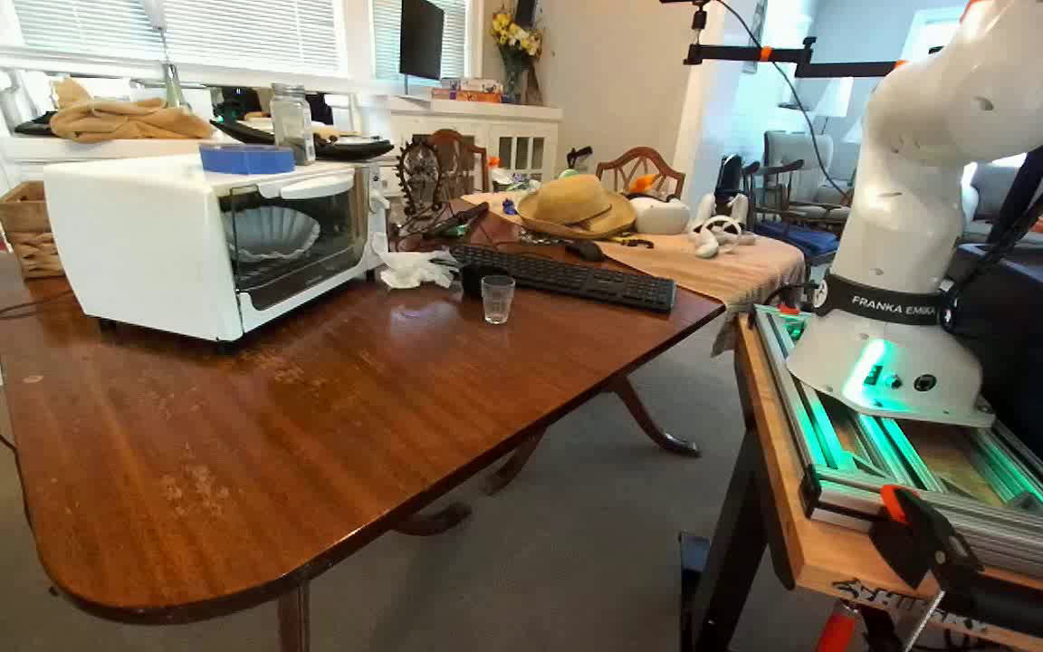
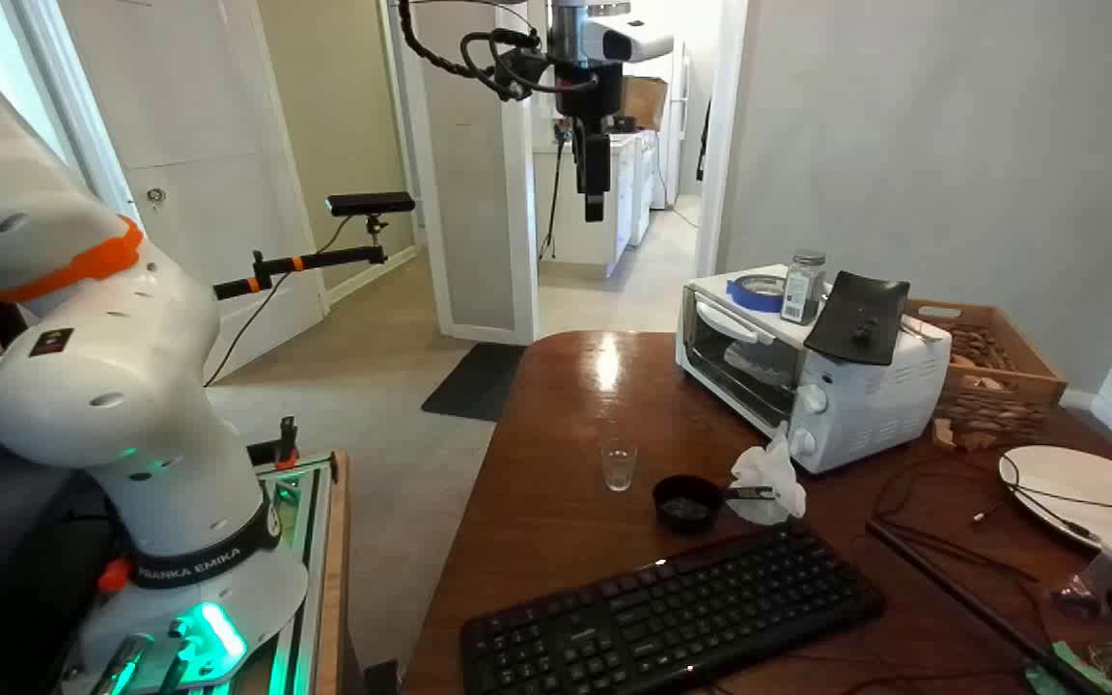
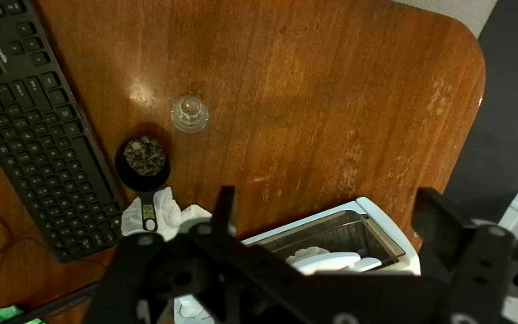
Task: Put the blue masking tape on the black tray.
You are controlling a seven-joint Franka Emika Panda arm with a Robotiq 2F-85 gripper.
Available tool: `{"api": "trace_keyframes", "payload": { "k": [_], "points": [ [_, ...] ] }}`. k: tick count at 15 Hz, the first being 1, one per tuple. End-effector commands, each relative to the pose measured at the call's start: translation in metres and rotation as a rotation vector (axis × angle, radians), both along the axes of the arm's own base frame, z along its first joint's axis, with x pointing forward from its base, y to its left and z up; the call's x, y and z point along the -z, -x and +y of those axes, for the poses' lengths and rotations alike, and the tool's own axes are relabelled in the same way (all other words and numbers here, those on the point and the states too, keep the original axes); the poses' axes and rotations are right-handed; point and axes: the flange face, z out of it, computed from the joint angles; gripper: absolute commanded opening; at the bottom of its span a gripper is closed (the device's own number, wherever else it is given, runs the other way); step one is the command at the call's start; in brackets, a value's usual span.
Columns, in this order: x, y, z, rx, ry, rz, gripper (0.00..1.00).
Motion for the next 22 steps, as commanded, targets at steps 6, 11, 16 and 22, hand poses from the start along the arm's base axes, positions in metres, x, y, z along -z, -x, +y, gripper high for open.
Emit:
{"api": "trace_keyframes", "payload": {
  "k": [6,11,16,22],
  "points": [
    [0.000,0.000,0.000,0.000,0.000,0.001,1.00],
    [0.002,-0.037,-0.021,0.146,-0.038,-0.050,1.00],
    [0.001,-0.110,-0.042,0.324,-0.061,-0.074,1.00],
    [0.028,-0.187,-0.023,0.530,0.020,-0.002,1.00]
  ]
}}
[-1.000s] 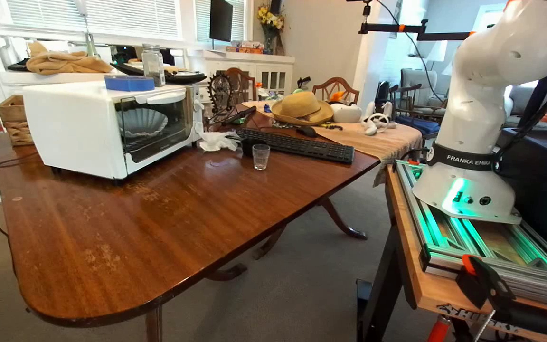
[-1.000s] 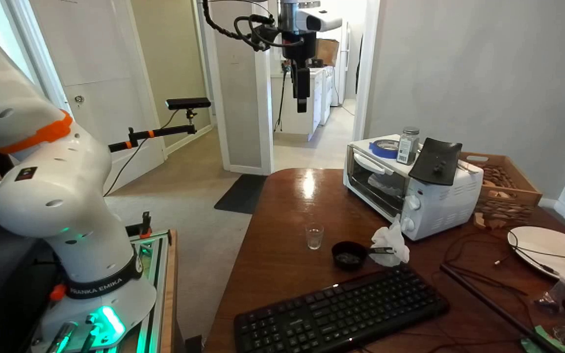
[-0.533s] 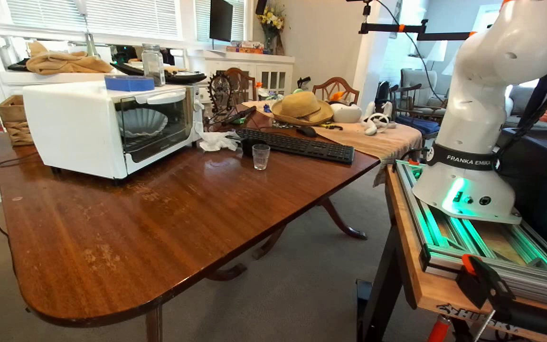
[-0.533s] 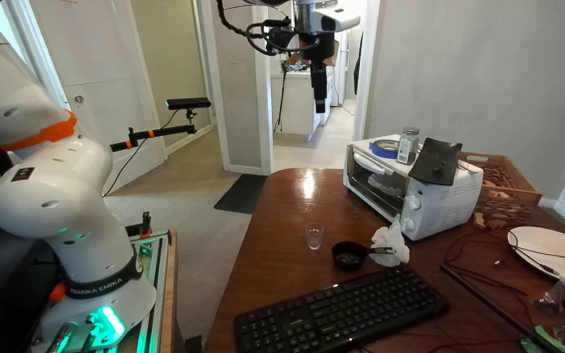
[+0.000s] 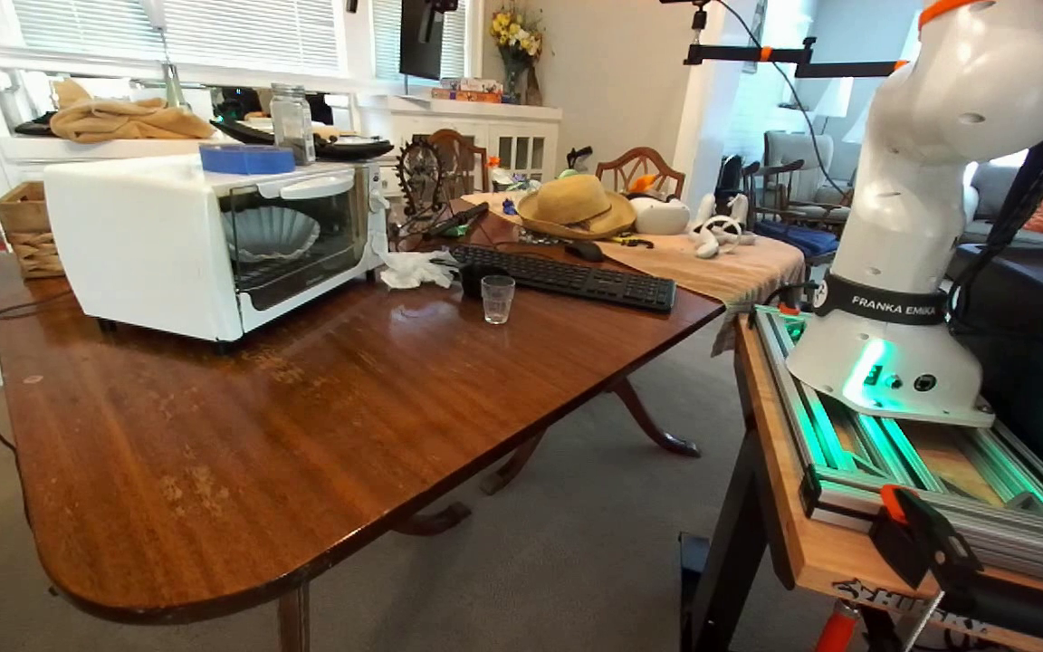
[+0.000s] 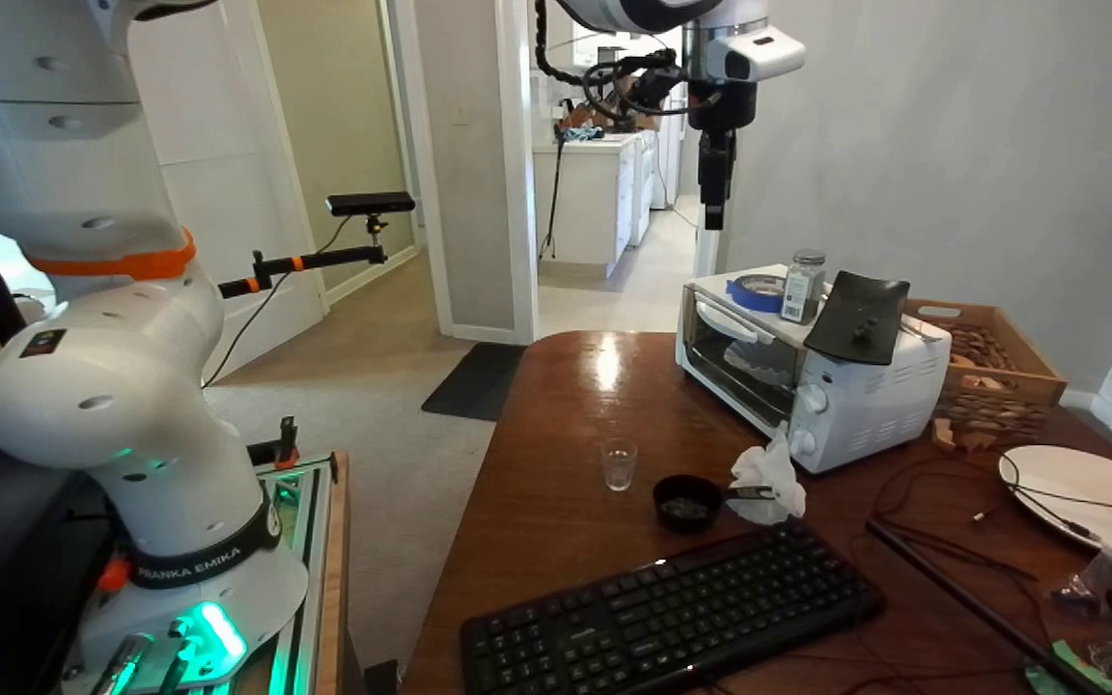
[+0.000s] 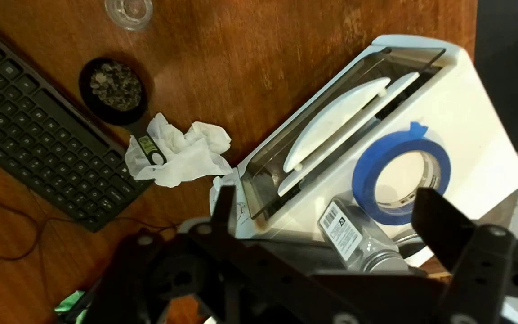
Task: Put the blue masking tape on the black tray.
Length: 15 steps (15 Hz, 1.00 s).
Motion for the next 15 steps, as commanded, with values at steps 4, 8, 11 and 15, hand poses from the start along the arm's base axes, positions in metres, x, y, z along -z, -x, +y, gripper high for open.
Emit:
{"api": "trace_keyframes", "payload": {
  "k": [4,8,11,15],
  "points": [
    [0.039,-0.077,0.046,0.182,0.034,0.106,1.00],
    [0.067,-0.104,0.066,0.272,0.036,0.121,1.00],
    [0.085,-0.116,0.067,0.342,0.034,0.127,1.00],
    [0.107,-0.127,0.059,0.400,0.030,0.143,0.98]
  ]
}}
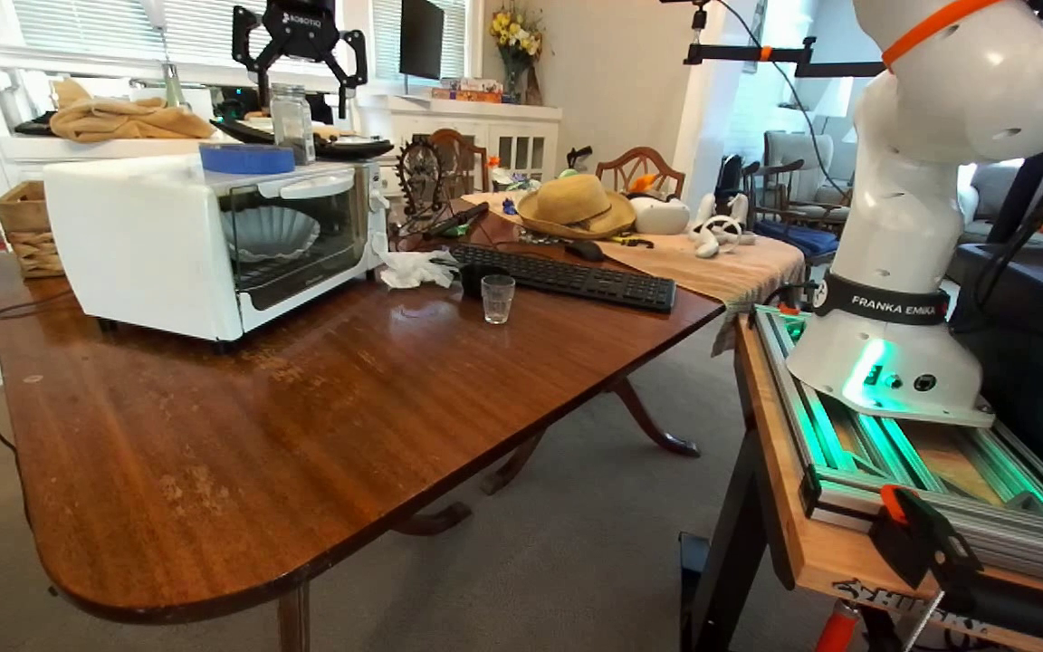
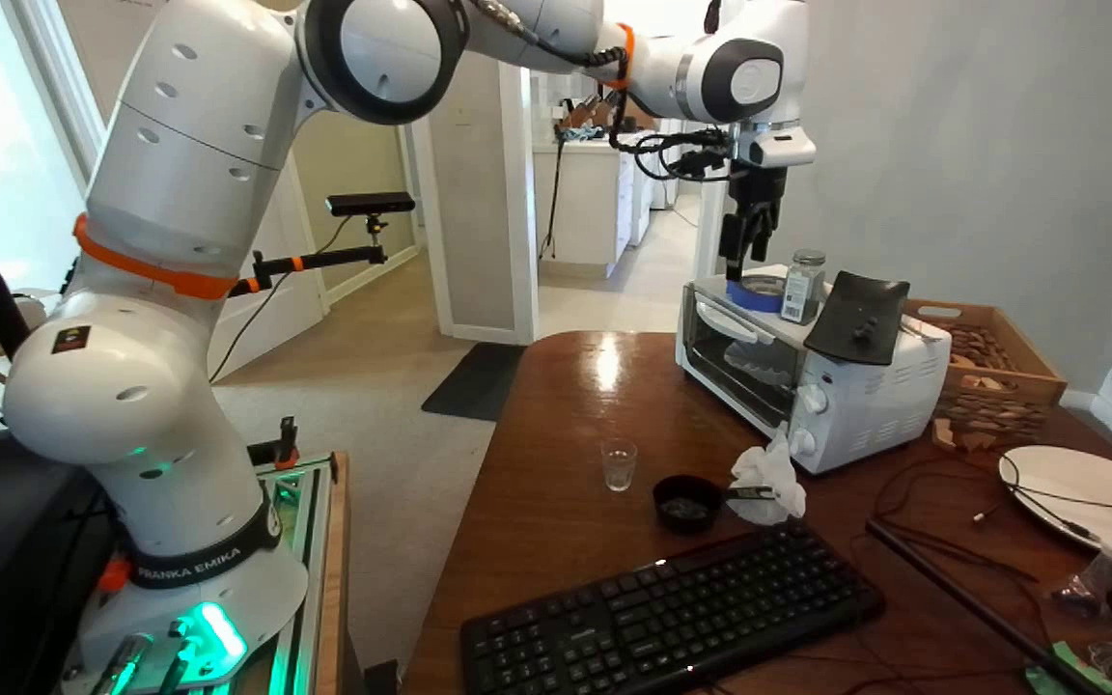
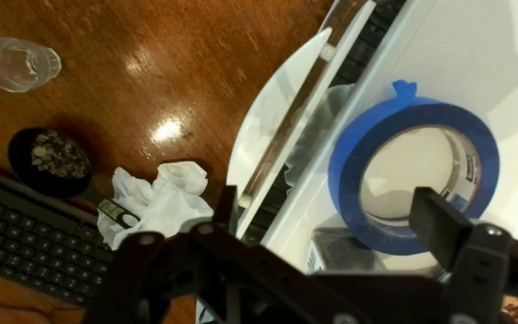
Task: Put the blue masking tape on the black tray.
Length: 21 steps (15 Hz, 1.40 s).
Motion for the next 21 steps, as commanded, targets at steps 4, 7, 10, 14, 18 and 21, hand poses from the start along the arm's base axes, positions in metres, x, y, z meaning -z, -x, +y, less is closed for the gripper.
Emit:
{"api": "trace_keyframes", "payload": {
  "k": [4,7,10,14,18,21],
  "points": [
    [0.023,-0.020,-0.001,0.058,0.018,0.018,0.96],
    [0.032,-0.023,0.001,0.063,0.018,0.030,0.65],
    [0.040,-0.024,0.003,0.063,0.018,0.044,0.51],
    [0.043,-0.026,0.005,0.063,0.014,0.046,0.18],
    [0.042,-0.027,0.005,0.064,0.015,0.044,0.04],
    [0.040,-0.027,0.005,0.060,0.012,0.043,0.05]
  ]
}}
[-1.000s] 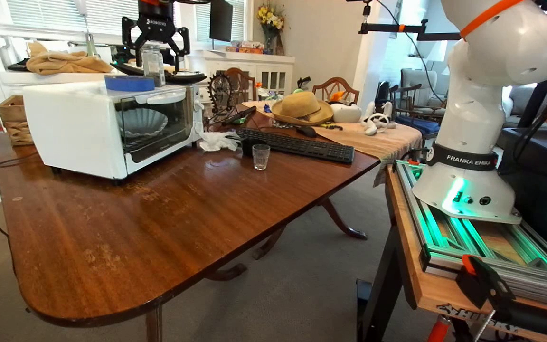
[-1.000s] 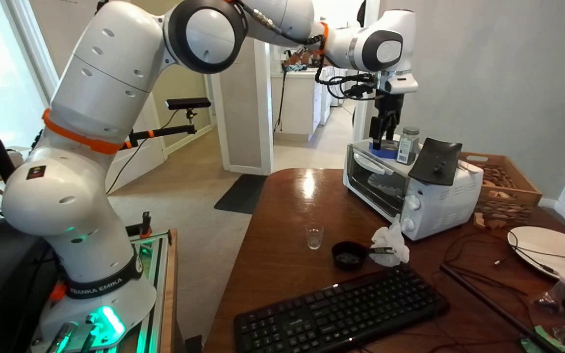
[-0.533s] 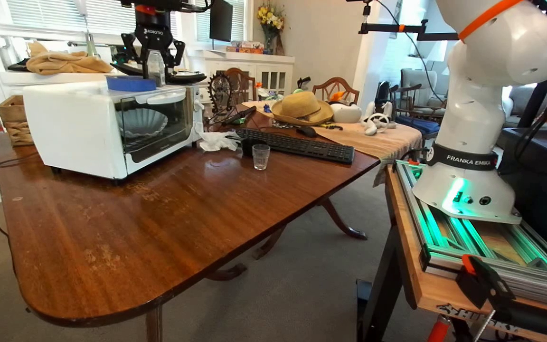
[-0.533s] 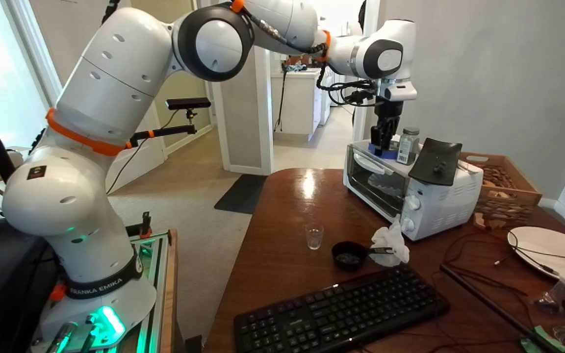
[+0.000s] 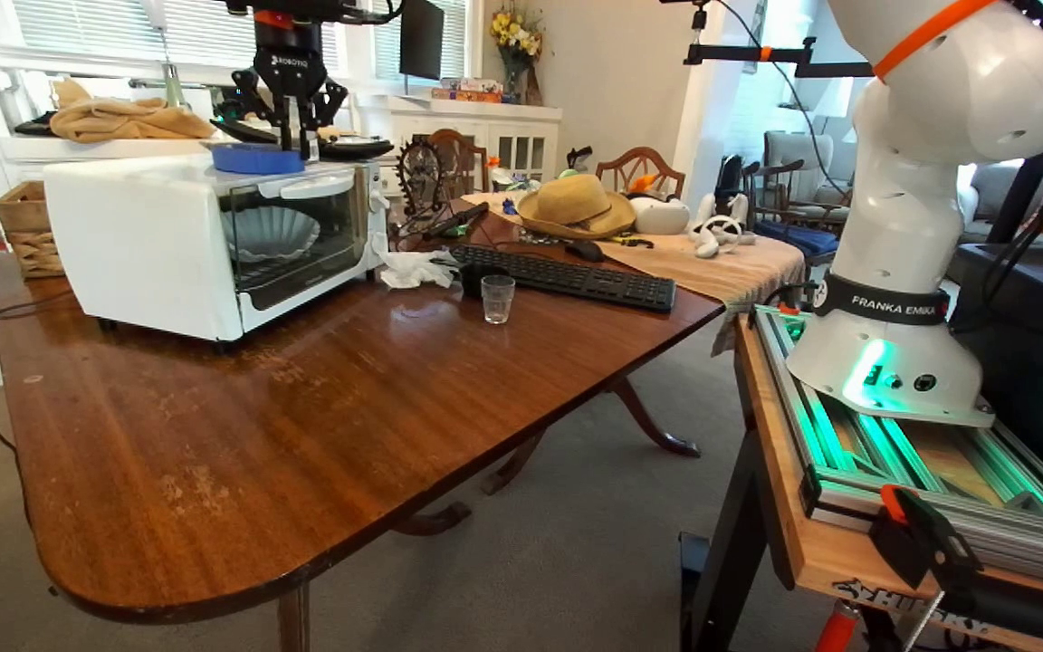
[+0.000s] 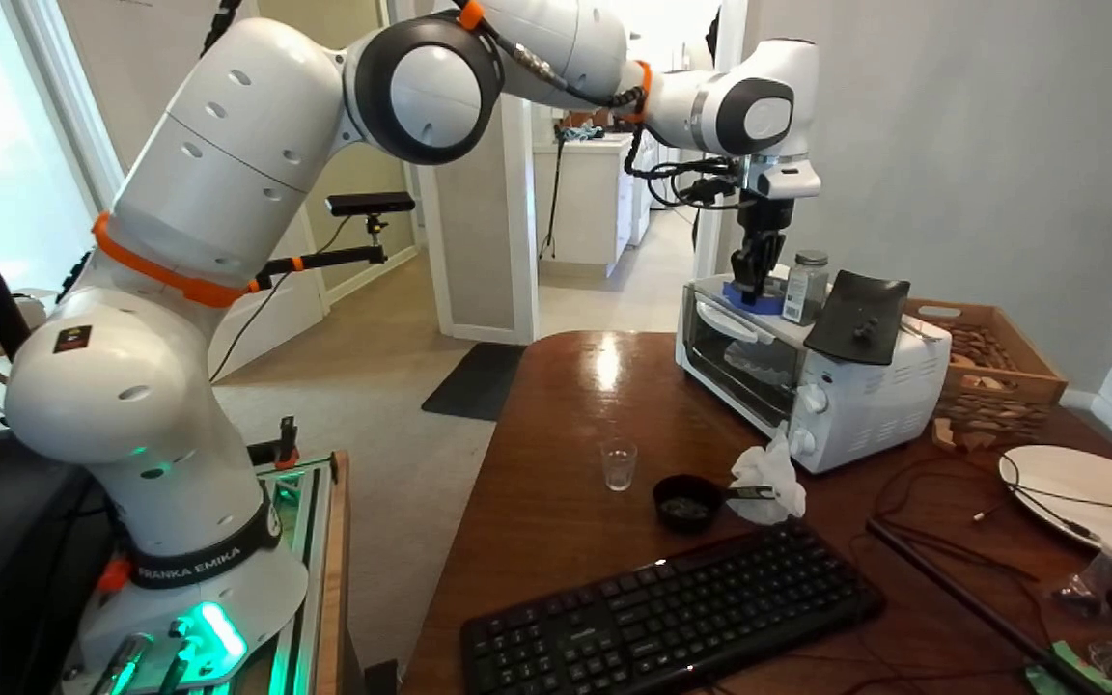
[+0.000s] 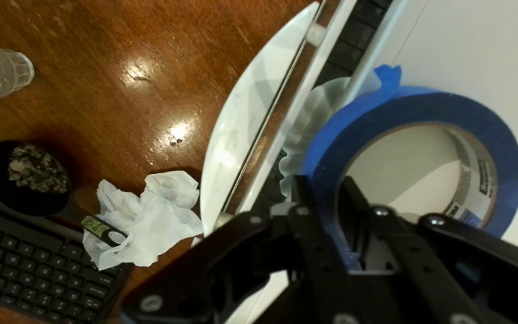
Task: Put the blue masking tape on the black tray.
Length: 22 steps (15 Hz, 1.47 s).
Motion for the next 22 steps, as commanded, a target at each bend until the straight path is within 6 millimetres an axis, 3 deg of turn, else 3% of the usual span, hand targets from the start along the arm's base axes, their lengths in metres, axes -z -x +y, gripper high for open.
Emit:
{"api": "trace_keyframes", "payload": {
  "k": [1,10,15,19,22],
  "points": [
    [-0.005,-0.003,0.004,0.007,-0.004,0.010,0.05],
    [-0.064,-0.003,0.027,-0.106,-0.032,-0.097,0.05],
    [-0.120,0.002,0.025,-0.114,-0.045,-0.195,0.05],
    [-0.172,0.012,0.006,-0.070,-0.056,-0.289,0.05],
    [-0.198,0.019,-0.028,0.008,-0.071,-0.341,0.05]
  ]
}}
